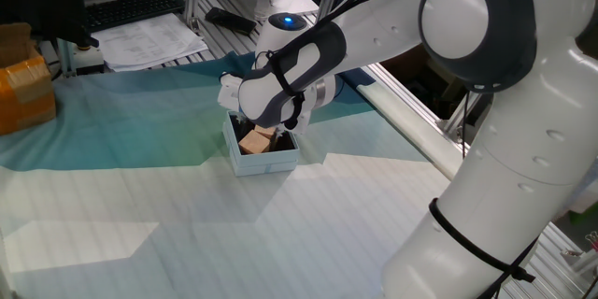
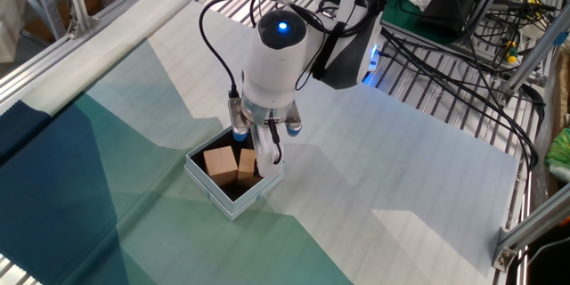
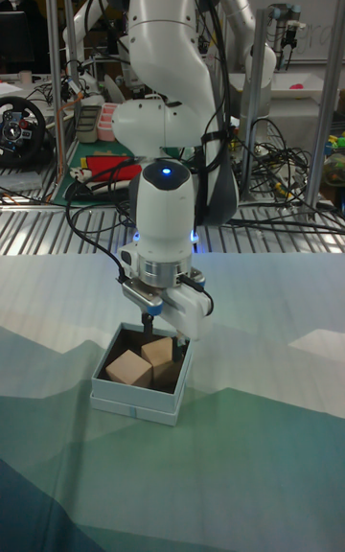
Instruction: Take everything out of the gift box
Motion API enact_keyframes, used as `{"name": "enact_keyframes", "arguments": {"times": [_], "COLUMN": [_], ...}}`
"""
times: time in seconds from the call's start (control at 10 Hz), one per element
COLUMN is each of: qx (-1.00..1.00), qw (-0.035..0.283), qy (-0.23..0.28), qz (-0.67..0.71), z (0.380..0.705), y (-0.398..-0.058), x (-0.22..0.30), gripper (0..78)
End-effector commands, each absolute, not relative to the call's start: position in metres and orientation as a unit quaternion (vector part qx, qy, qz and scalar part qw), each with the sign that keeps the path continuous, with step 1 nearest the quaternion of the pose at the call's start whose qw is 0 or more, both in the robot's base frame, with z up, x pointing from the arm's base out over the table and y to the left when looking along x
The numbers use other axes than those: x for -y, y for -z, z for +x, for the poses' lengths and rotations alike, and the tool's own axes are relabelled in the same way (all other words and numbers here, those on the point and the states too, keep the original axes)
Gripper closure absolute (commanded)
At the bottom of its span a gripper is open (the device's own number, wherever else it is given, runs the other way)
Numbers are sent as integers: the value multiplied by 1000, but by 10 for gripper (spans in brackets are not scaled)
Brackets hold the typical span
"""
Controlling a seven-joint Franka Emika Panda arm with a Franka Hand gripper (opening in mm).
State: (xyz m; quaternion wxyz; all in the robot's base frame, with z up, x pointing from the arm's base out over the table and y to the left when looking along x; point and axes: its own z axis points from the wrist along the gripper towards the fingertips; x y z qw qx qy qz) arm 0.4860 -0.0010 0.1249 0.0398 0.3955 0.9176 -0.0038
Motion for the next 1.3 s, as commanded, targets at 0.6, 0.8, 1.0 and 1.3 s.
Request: {"name": "enact_keyframes", "arguments": {"times": [0.6, 0.8, 1.0, 1.3], "qx": [-909, -909, -908, -907], "qw": [33, 33, 32, 32], "qy": [-1, -2, -3, -4], "qz": [415, 416, 417, 419], "z": [488, 490, 491, 491], "y": [-123, -122, -120, -116], "x": [4, 5, 6, 6], "gripper": [1, 1, 1, 1]}}
